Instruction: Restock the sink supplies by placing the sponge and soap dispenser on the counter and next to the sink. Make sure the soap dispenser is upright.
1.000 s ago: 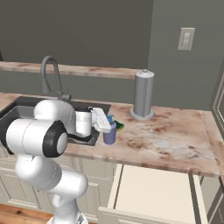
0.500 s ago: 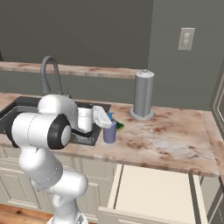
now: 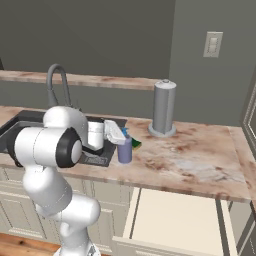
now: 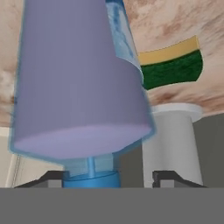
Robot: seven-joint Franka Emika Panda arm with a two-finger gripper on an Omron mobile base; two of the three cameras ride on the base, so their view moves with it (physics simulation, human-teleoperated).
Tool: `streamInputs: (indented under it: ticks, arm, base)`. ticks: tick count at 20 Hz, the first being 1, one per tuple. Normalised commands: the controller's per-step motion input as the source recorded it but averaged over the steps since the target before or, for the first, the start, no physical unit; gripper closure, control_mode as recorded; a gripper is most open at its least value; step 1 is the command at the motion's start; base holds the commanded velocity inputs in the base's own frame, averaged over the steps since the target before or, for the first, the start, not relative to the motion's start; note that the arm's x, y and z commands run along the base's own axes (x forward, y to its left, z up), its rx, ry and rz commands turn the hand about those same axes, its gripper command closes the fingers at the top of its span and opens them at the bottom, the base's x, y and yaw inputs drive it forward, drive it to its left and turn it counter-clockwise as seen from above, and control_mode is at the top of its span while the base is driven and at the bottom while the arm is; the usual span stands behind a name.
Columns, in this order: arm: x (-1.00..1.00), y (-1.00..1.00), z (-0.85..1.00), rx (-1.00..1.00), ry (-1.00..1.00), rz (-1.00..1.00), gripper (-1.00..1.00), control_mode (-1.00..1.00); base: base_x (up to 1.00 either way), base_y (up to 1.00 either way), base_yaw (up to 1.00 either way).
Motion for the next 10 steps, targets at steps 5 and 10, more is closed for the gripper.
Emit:
streamInputs:
  ticks: [5,10]
  arm:
    - [-0.01,0.05,0.0,0.0,-0.03,0.0,-1.0,-1.0]
    - [-0.04,0.0,0.0,0.0,-0.06,0.0,-1.0,-1.0]
  base:
    - [0.0,0.0,0.0]
    - [0.0,0.0,0.0]
